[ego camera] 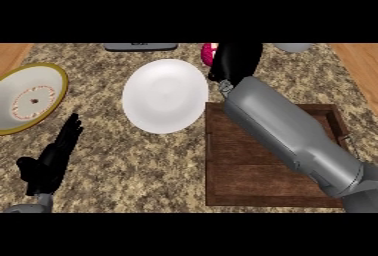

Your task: Pick the cupcake from the tray and place it in the plate

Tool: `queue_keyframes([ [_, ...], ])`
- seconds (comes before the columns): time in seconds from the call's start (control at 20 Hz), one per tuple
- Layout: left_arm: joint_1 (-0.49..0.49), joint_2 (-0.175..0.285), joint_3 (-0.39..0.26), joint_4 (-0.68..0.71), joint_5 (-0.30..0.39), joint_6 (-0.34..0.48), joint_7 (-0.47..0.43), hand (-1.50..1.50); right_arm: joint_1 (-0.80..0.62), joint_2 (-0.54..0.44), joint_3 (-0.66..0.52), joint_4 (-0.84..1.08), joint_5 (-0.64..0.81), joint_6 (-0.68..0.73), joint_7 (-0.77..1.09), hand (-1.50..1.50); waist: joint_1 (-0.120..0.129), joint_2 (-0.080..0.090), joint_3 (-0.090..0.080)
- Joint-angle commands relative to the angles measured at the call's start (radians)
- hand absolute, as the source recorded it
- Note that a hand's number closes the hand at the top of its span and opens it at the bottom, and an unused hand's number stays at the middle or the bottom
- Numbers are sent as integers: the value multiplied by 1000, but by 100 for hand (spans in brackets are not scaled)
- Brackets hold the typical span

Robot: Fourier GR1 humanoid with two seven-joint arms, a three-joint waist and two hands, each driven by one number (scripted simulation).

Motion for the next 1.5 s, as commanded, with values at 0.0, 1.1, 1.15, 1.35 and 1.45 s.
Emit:
queue_keyframes([
  [0.0, -4, -5, -6, -3, 2, -14, -14, 0, -56, 130, -84, 127, 95, -54, 250, 150, 35, 21, 1],
  [1.1, -64, -31, -36, -5, -30, -8, -8, 0, -104, 226, -529, 474, 359, -481, 249, -150, 71, 49, 4],
  [1.15, -61, -31, -29, -10, -19, -12, -9, 0, -116, 226, -538, 464, 383, -520, 249, -150, 68, 43, 4],
  [1.35, -49, -23, -23, -5, -22, -8, -2, 0, -115, 216, -569, 435, 470, -644, 249, -150, 51, 33, 4],
  [1.45, -44, -35, -25, 7, -21, -4, -8, 0, -88, 226, -588, 405, 493, -704, 237, -150, 37, 29, 4],
])
